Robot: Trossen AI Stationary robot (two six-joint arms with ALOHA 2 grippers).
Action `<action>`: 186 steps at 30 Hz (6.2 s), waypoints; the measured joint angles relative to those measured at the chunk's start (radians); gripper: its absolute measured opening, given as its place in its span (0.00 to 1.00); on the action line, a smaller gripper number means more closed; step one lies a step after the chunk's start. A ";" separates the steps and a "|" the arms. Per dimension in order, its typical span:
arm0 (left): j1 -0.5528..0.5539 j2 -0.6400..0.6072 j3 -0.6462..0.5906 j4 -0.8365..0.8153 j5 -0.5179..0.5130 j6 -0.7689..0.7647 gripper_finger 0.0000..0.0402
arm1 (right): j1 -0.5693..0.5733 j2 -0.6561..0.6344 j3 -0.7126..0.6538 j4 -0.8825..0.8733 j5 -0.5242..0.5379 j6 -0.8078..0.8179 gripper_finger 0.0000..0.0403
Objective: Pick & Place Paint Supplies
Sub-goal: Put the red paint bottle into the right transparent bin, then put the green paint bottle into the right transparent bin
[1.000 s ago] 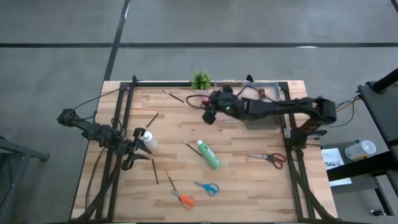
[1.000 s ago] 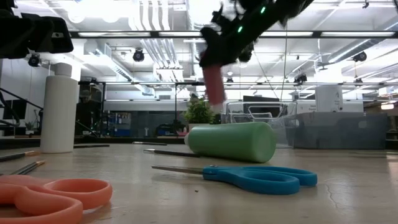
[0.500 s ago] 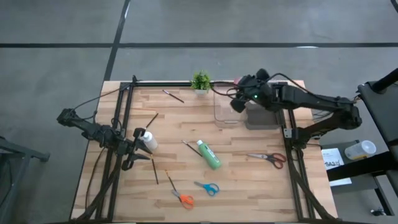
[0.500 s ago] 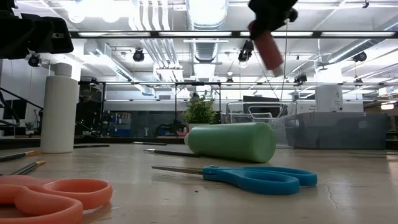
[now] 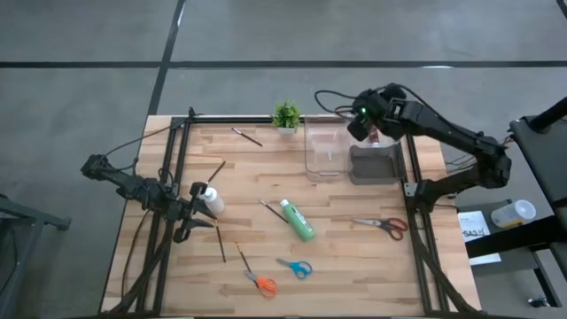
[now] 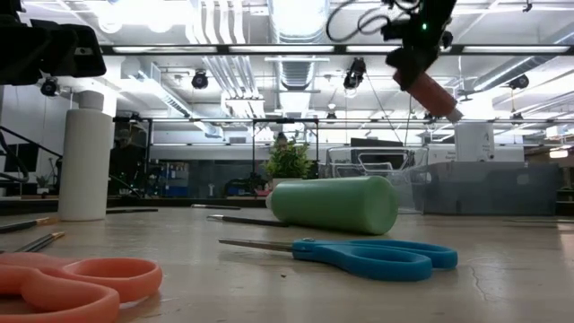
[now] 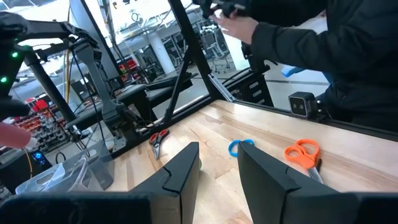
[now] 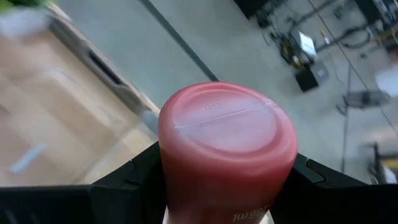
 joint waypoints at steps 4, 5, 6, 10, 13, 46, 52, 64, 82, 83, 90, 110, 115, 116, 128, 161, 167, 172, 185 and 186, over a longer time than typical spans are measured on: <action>0.000 0.000 0.000 0.000 0.000 0.000 0.29 | -0.093 0.044 0.000 0.004 -0.057 -0.024 0.49; 0.000 0.000 0.000 0.000 0.000 0.000 0.29 | -0.115 0.059 -0.001 0.004 -0.074 -0.034 0.49; 0.000 0.000 0.000 0.000 0.000 0.000 0.29 | -0.136 0.073 -0.001 0.005 -0.092 -0.047 0.49; 0.000 0.000 0.000 0.000 0.000 0.000 0.29 | -0.208 0.138 -0.001 0.006 -0.157 -0.087 0.49; 0.000 0.000 0.000 0.000 0.000 0.000 0.29 | -0.241 0.184 -0.001 0.007 -0.160 -0.090 0.49; 0.000 0.000 0.000 0.000 0.000 0.000 0.29 | -0.295 0.466 -0.001 0.066 -0.220 -0.169 0.49; 0.000 0.000 0.000 0.000 0.000 0.000 0.29 | -0.296 0.487 -0.004 0.075 -0.249 -0.168 0.49; 0.000 0.000 0.000 0.000 0.000 0.000 0.29 | -0.297 0.491 -0.009 0.074 -0.317 -0.161 0.49; 0.000 0.000 0.000 0.000 0.000 0.000 0.29 | -0.299 0.491 -0.011 0.076 -0.341 -0.146 0.63; 0.000 0.000 0.000 0.000 0.000 0.000 0.29 | -0.299 0.491 -0.011 0.076 -0.345 -0.146 0.65; 0.000 0.000 0.000 0.000 0.000 0.000 0.29 | -0.300 0.491 -0.012 0.077 -0.347 -0.147 0.68; 0.000 0.000 0.000 0.000 0.000 0.000 0.29 | -0.283 0.200 -0.002 -0.016 -0.355 -0.105 0.68; 0.000 0.000 0.000 0.000 0.000 0.000 0.29 | -0.266 0.056 -0.002 -0.015 -0.440 -0.055 0.68; 0.000 0.000 0.000 0.000 0.000 0.000 0.29 | -0.265 0.029 -0.002 -0.015 -0.456 -0.045 0.68; 0.000 0.000 0.000 0.000 0.000 0.000 0.29 | -0.208 -0.178 -0.009 0.026 -0.666 0.009 0.68; 0.000 0.000 0.000 0.000 0.000 0.000 0.29 | 0.591 0.159 -0.048 0.231 -0.295 0.650 0.68; 0.000 0.000 0.000 0.000 0.000 0.000 0.29 | 0.611 0.308 -0.028 0.155 -0.298 0.790 0.68; 0.000 0.000 0.000 0.000 0.000 0.000 0.29 | 0.651 0.375 -0.028 0.185 -0.325 0.829 0.68; 0.000 0.000 0.000 0.000 0.000 0.000 0.29 | 0.782 0.477 -0.027 0.253 -0.325 0.980 0.68; 0.000 0.000 0.000 0.000 0.000 0.000 0.29 | 0.784 0.487 -0.027 0.259 -0.329 0.989 0.68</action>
